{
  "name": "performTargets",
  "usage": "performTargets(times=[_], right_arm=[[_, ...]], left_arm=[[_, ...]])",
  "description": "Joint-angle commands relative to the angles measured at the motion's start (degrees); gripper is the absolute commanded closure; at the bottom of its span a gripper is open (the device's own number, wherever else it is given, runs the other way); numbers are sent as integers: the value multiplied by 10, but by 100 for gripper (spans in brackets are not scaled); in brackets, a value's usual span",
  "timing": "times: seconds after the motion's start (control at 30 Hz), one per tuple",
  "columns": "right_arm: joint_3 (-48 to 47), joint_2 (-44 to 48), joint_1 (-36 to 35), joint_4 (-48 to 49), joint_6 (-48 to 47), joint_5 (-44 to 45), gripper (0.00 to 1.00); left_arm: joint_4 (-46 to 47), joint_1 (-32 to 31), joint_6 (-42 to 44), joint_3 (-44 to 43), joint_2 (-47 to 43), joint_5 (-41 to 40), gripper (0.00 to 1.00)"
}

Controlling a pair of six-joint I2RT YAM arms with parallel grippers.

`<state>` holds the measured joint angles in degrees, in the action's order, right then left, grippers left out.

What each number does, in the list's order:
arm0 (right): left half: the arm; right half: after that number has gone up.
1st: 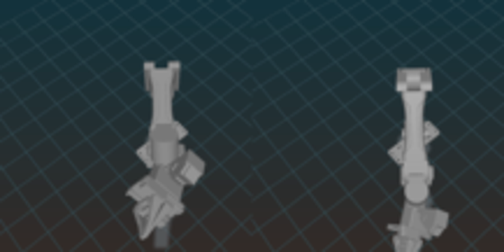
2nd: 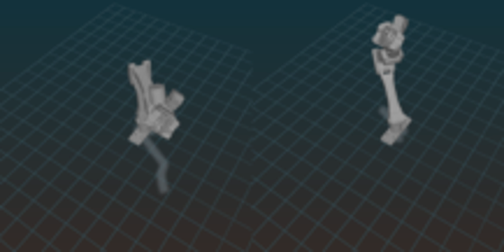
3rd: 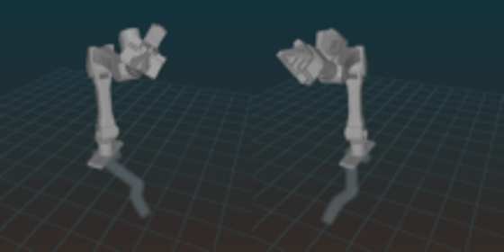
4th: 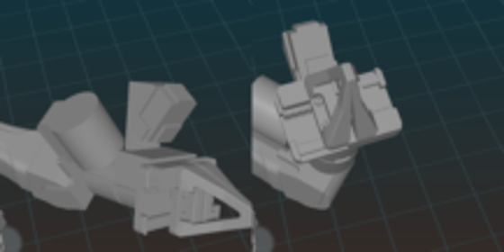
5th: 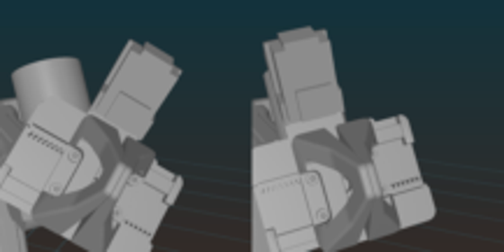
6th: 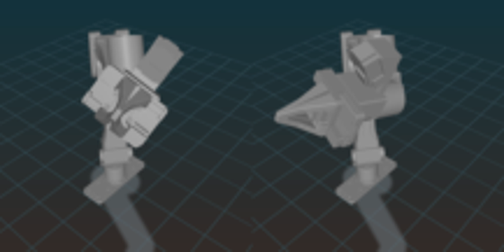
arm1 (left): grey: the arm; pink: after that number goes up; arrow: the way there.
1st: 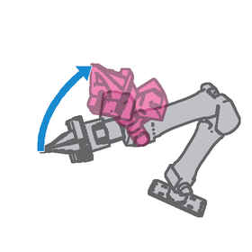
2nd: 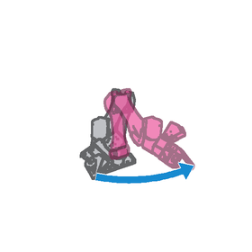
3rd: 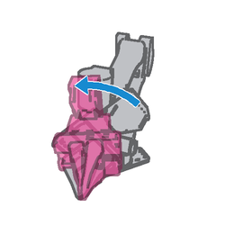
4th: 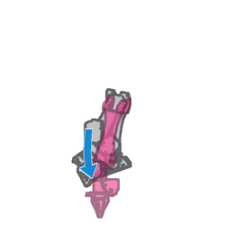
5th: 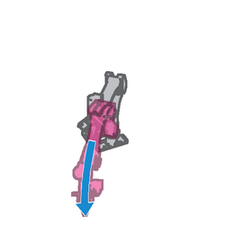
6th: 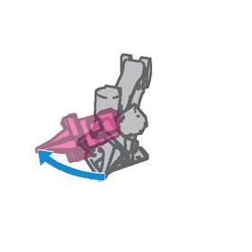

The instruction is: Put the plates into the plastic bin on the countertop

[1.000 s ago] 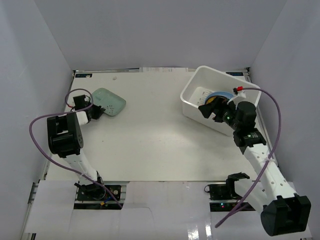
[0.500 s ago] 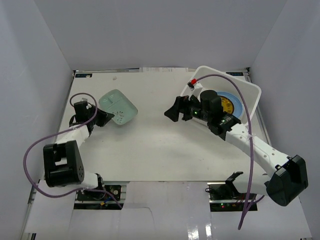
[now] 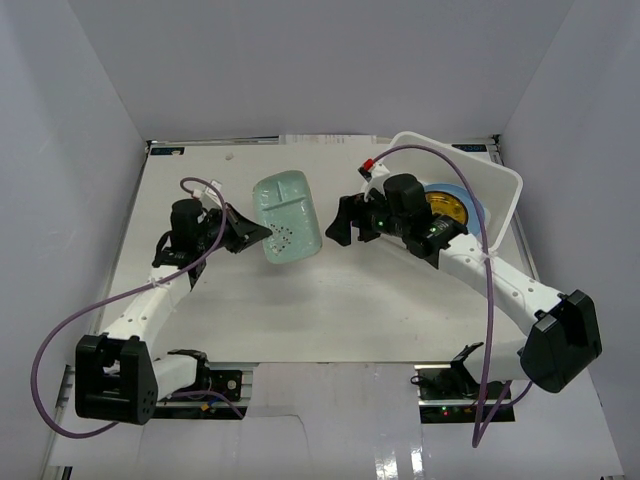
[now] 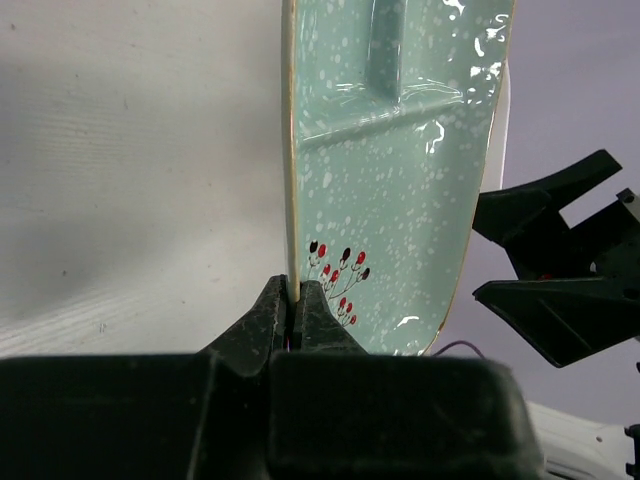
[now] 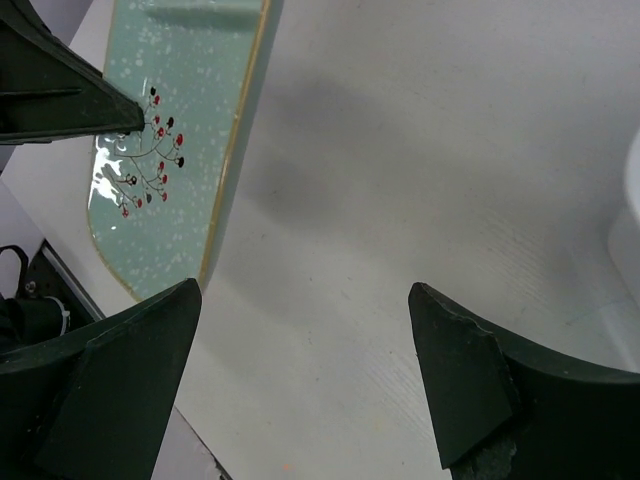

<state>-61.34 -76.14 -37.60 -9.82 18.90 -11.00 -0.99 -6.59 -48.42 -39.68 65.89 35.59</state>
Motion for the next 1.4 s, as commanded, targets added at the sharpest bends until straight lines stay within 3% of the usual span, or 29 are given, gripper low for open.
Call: performTargets(times=[0.0,0.27,0.37,0.4,0.5,0.53,0.67,0.7,0.77,1.0,1.1,1.37], right_arm=[[-4,-2,-11,23,-13,-33,10],[32,-24,-14,86,28,-64,1],[41,-29,-15,100,40,-53,23],[51,-19,-15,115,43,-45,48],[54,8,-14,124,48,2,91],[54,16,-14,124,47,27,92],[43,55,13,111,48,52,92],[37,69,41,109,48,52,92],[31,83,83,99,52,43,92],[24,107,362,80,76,37,92],[32,82,429,87,104,30,92],[59,20,460,125,130,25,92]], left_arm=[[37,-19,7,-21,-23,32,100],[32,-104,13,-40,-15,7,100],[29,-116,11,-50,-15,8,100],[28,-117,9,-51,-17,7,100],[15,-117,17,-58,-30,3,97],[11,-116,22,-66,-37,-3,74],[-72,-116,77,-94,-58,-34,11],[-83,-117,100,-98,-64,-42,5],[-111,-117,120,-102,-82,-42,2],[-125,-122,172,-46,-164,30,2],[-126,-122,191,-16,-194,38,2],[-130,-127,227,25,-199,40,2]])
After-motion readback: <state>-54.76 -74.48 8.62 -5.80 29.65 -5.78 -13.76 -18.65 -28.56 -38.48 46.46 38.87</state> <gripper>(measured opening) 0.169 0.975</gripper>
